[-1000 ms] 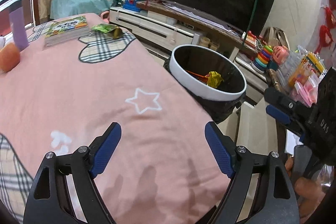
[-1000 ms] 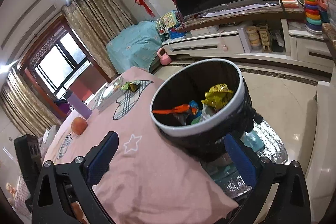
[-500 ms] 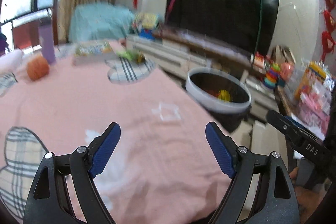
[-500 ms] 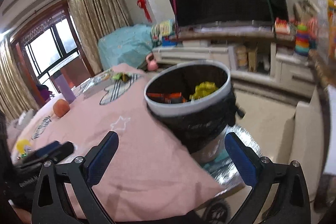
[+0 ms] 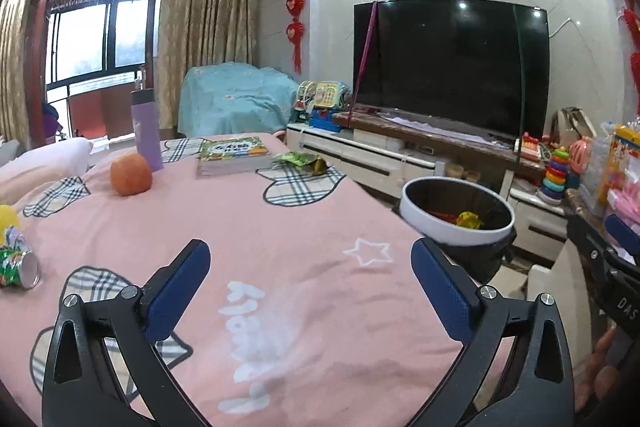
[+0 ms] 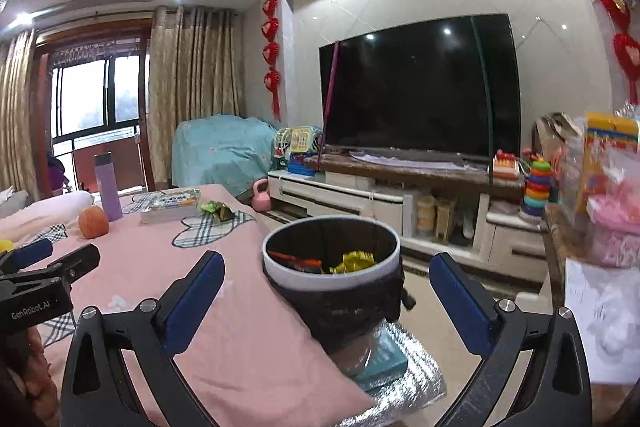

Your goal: Collect trash

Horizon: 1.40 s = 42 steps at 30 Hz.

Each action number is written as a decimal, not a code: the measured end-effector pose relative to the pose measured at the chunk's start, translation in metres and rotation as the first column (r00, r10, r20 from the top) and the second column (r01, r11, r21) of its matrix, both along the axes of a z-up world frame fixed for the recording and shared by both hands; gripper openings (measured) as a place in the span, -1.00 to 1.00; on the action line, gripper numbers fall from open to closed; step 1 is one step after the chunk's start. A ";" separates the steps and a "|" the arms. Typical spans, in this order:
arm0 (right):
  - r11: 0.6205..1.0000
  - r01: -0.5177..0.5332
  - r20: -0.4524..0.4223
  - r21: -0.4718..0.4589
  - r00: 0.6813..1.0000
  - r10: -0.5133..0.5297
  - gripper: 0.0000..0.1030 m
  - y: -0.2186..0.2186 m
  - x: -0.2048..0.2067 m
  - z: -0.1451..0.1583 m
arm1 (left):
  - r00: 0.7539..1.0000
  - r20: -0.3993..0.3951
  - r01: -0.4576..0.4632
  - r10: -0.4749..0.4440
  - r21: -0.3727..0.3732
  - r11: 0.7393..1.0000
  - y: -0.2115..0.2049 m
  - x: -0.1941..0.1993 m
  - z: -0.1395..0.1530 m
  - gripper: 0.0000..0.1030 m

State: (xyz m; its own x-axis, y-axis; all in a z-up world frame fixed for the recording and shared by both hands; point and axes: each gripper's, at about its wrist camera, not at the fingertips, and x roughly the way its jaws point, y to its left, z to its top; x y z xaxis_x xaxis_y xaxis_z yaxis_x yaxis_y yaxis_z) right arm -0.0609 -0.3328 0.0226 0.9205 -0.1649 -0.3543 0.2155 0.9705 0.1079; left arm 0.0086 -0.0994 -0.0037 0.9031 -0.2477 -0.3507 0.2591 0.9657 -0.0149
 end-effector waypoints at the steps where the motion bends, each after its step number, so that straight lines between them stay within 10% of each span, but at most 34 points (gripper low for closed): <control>1: 1.000 0.010 0.005 0.004 1.000 -0.010 1.00 -0.001 -0.001 -0.003 | 1.000 0.002 -0.001 0.001 0.007 1.000 0.000 -0.001 -0.002 1.00; 42: 1.000 0.019 -0.061 -0.004 0.998 -0.019 1.00 0.015 -0.003 -0.021 | 0.997 0.003 -0.079 0.079 0.072 0.994 0.009 -0.020 -0.015 1.00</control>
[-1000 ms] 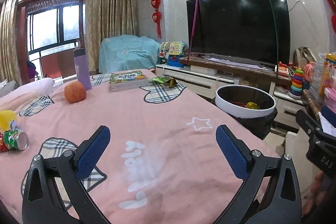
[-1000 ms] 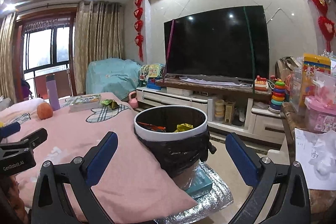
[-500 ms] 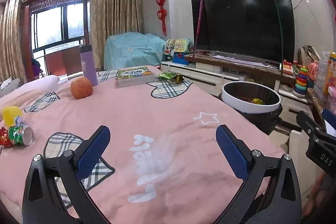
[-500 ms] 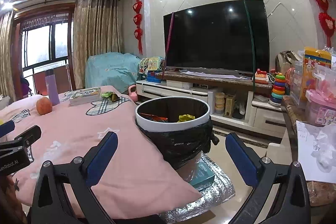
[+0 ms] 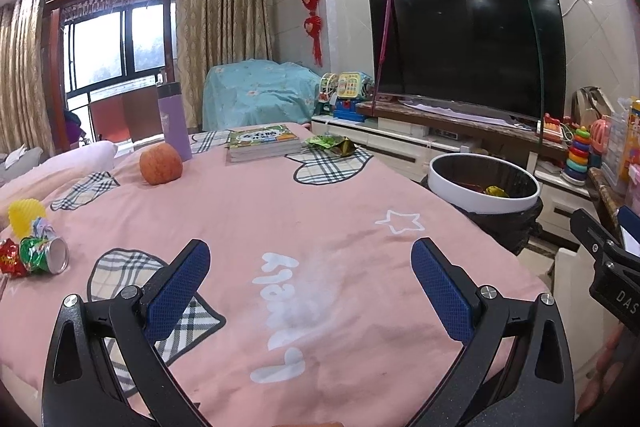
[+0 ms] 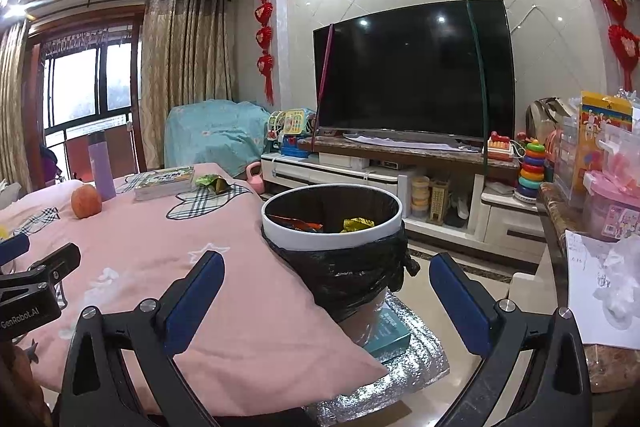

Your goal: Collect trash

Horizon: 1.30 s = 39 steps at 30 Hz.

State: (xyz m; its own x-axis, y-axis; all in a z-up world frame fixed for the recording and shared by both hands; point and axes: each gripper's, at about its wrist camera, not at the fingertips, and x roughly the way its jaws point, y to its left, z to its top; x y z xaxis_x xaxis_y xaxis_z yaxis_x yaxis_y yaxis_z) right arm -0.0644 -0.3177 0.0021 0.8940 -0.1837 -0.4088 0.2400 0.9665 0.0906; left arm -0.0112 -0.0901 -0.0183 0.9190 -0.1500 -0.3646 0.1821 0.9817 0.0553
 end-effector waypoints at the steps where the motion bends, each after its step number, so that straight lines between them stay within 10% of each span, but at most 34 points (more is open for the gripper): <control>1: 1.000 0.000 -0.001 0.000 1.000 0.000 1.00 0.000 0.000 0.000 | 1.000 0.001 -0.001 0.001 0.000 1.000 0.000 0.000 0.000 1.00; 39: 0.999 -0.031 0.021 0.026 0.999 0.031 1.00 0.000 -0.003 0.001 | 1.000 0.027 0.000 0.001 -0.007 1.000 0.001 -0.008 0.003 1.00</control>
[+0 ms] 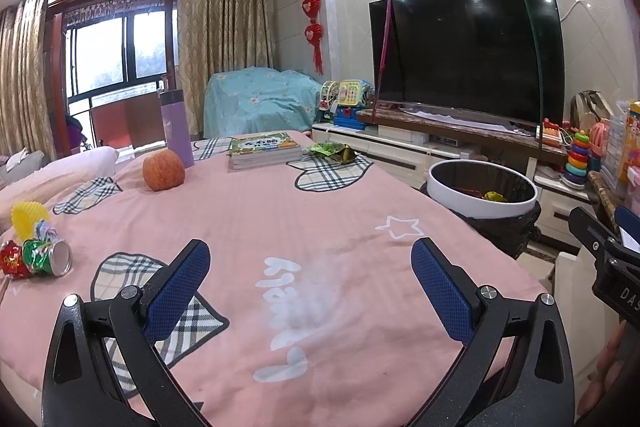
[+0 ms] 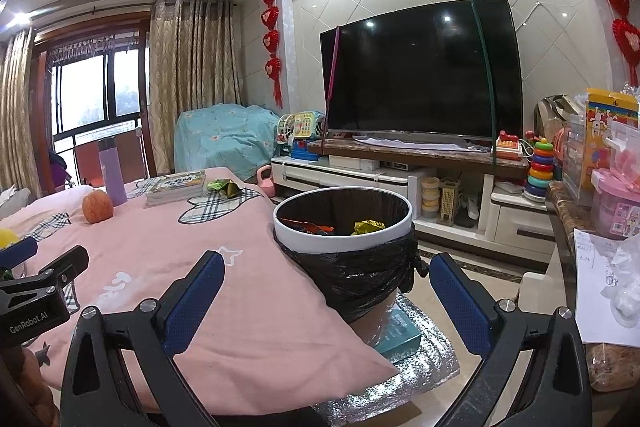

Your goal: Collect trash

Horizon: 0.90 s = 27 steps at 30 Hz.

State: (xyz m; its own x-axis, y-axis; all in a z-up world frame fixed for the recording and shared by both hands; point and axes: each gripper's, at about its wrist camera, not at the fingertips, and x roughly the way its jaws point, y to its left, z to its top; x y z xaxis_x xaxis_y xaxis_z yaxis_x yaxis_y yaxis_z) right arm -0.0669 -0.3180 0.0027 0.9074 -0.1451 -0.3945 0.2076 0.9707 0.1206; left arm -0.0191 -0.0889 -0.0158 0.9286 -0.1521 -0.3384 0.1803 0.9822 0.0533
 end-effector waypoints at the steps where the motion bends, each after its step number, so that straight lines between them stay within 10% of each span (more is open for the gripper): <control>1: 1.000 -0.001 0.000 -0.001 1.000 0.001 1.00 0.000 0.000 0.000 | 1.000 -0.001 0.000 0.000 0.000 1.000 0.000 0.000 0.000 1.00; 27: 1.000 -0.006 0.008 0.010 1.000 0.006 1.00 0.001 -0.002 0.002 | 1.000 0.004 0.007 -0.007 0.001 1.000 -0.002 -0.003 0.001 1.00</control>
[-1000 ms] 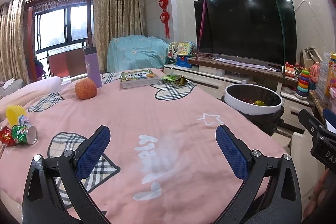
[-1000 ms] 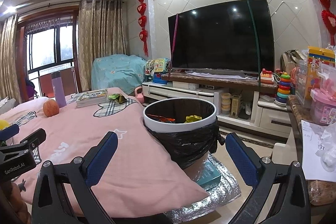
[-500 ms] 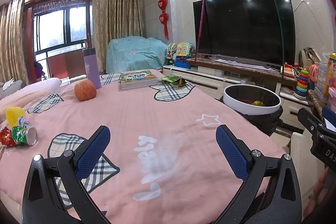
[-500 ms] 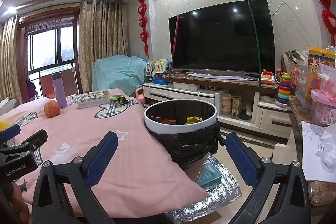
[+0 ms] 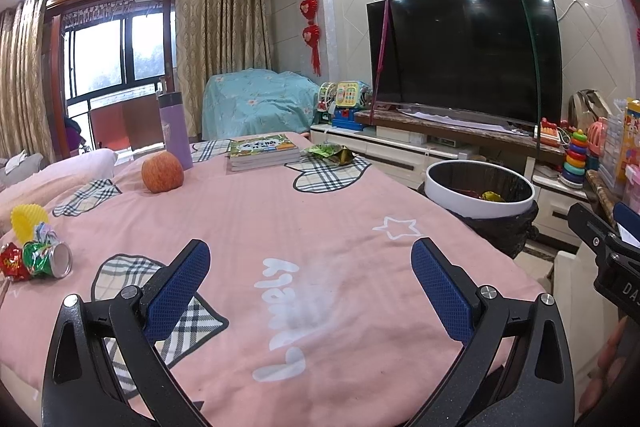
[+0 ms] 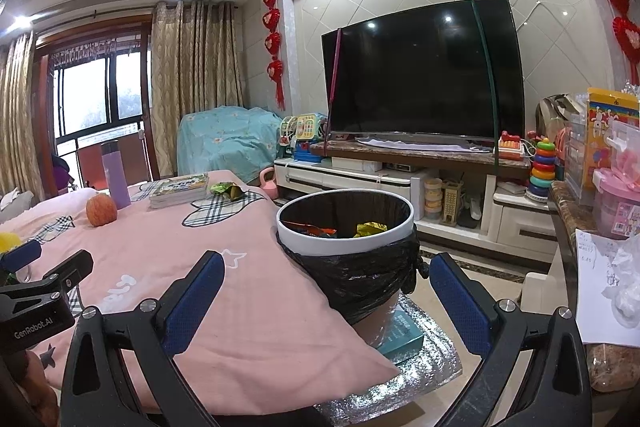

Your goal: Collect trash

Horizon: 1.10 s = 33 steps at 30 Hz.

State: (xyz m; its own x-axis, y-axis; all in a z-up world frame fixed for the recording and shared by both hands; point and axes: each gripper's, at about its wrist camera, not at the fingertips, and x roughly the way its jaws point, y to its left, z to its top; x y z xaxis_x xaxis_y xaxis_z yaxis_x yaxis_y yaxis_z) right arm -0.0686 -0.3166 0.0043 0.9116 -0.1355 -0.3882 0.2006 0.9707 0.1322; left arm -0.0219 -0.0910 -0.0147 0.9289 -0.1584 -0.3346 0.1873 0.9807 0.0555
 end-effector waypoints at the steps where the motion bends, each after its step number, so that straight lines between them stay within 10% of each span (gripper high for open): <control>1: 1.000 -0.001 0.001 0.001 1.000 0.001 1.00 0.000 0.000 0.000 | 1.000 0.000 0.000 0.000 0.001 1.000 0.000 0.000 0.000 1.00; 33: 1.000 -0.020 0.007 0.021 1.000 0.020 1.00 0.001 0.000 0.006 | 1.000 -0.006 0.007 -0.007 0.002 1.000 0.001 0.000 -0.001 1.00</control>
